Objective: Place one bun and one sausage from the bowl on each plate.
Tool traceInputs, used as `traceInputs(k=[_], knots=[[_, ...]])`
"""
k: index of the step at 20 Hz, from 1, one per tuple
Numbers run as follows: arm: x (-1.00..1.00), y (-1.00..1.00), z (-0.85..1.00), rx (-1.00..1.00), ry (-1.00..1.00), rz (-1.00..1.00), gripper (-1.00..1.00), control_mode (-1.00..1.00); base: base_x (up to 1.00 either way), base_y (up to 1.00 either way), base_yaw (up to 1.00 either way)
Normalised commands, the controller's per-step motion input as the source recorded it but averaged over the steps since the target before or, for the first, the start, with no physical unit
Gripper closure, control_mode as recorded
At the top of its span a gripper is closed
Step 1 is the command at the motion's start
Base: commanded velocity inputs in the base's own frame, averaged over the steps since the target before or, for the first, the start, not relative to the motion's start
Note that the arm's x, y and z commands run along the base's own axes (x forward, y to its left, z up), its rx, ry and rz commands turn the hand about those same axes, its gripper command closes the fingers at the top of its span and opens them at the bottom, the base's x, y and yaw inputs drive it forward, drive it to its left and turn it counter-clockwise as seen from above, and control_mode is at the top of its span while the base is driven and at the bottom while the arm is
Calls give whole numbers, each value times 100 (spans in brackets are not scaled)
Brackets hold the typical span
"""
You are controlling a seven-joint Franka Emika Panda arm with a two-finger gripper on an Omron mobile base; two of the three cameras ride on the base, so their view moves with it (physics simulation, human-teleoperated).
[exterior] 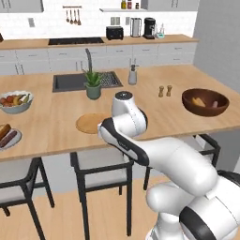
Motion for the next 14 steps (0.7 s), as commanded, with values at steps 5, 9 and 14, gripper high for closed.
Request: traceInputs(k=[5,9,14], knots=[[0,0,0,0,0,0,-100,100,0,-100,0],[0,0,0,0,0,0,-100,100,0,-100,0],[0,0,0,0,0,0,-100,100,-11,-100,0]])
